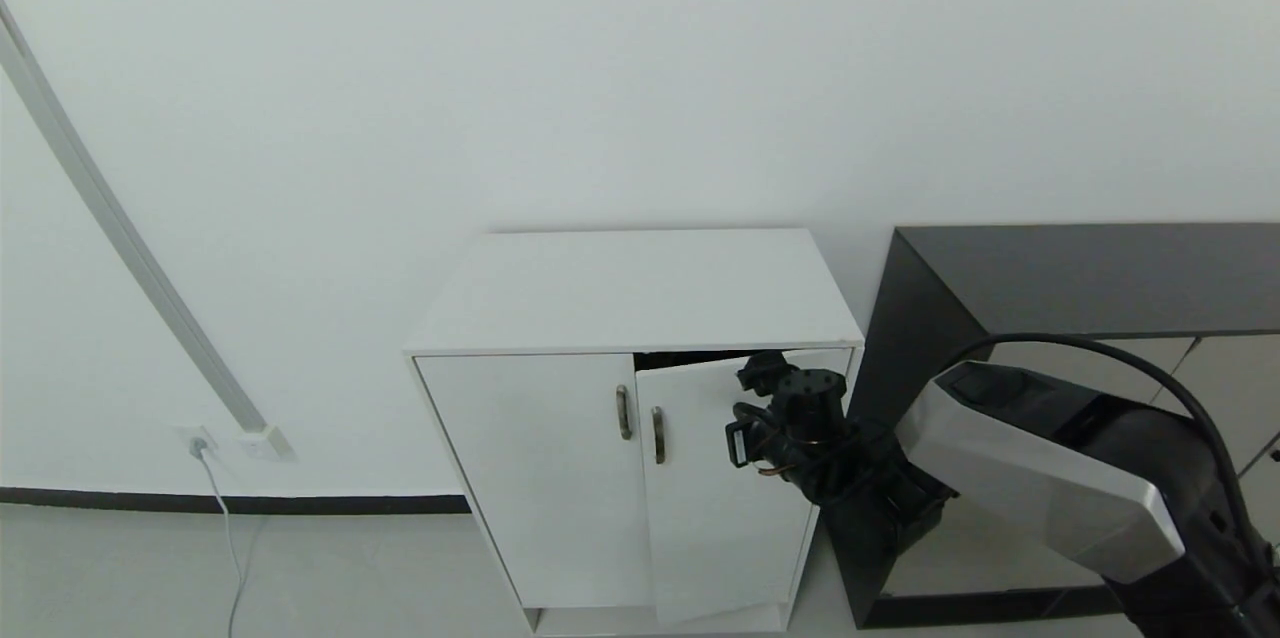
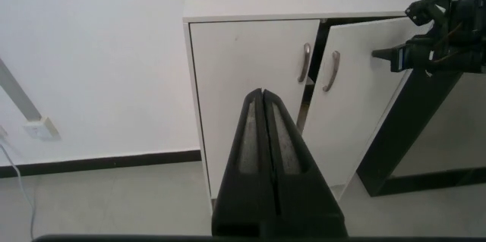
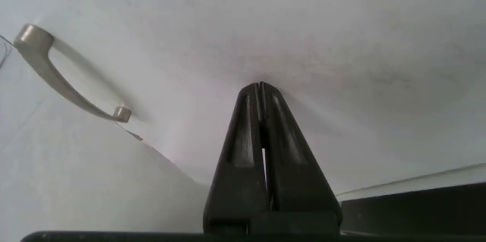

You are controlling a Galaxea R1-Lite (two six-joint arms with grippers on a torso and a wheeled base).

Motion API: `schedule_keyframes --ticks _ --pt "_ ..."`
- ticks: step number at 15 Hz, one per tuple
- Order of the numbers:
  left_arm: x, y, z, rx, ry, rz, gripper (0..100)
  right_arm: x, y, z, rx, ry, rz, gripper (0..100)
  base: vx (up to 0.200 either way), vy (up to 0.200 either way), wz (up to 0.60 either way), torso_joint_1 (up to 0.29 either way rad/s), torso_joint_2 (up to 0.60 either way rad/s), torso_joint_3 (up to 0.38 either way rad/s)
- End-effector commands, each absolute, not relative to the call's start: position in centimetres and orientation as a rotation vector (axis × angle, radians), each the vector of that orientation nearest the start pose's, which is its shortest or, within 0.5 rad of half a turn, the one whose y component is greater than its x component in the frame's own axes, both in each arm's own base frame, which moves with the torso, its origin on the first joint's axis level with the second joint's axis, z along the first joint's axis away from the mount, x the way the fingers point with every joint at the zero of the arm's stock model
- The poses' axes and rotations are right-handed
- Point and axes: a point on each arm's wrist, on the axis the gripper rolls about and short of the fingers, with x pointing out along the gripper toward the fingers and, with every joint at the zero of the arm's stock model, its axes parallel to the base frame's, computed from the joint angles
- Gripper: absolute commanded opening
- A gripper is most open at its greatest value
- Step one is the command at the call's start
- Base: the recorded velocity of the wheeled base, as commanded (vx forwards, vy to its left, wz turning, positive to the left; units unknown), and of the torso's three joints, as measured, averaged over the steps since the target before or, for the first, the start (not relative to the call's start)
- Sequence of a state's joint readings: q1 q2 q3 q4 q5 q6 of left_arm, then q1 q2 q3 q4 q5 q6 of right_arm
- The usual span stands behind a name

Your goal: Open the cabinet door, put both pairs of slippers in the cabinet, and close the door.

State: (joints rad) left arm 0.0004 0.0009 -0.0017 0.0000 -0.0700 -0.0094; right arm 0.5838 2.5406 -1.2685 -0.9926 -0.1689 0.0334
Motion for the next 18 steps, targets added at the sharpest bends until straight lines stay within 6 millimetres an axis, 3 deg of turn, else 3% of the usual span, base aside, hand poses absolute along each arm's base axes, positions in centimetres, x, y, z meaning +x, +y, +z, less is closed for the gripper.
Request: schedule_keyframes --ticks 1,7,12,15,18 --pt "-2.3 -0.2 7.6 -0.009 0.0 -0.067 0 40.0 25.9 -1.1 -0.072 0.268 0.406 0 0.0 0.0 0.0 0.0 0.0 0.0" --pt "-2.3 -0.2 7.6 -0.011 0.0 -0.067 0 41.7 26.6 -0.2 -0.075 0.278 0.398 0 0.0 0.0 0.0 0.0 0.0 0.0" --pt "-2.3 -0.2 7.6 -0.009 0.0 -0.067 0 42.4 26.5 -0.8 -0.073 0.278 0.388 0 0.0 0.0 0.0 0.0 0.0 0.0" --pt "-2.3 -0.2 7.6 -0.011 0.0 -0.067 0 42.4 26.3 -0.6 -0.072 0.276 0.386 0 0.0 0.0 0.0 0.0 0.0 0.0" --pt "-2.3 -0.2 7.6 -0.011 0.0 -0.067 0 40.8 25.4 0.6 -0.078 0.284 0.382 0 0.0 0.0 0.0 0.0 0.0 0.0"
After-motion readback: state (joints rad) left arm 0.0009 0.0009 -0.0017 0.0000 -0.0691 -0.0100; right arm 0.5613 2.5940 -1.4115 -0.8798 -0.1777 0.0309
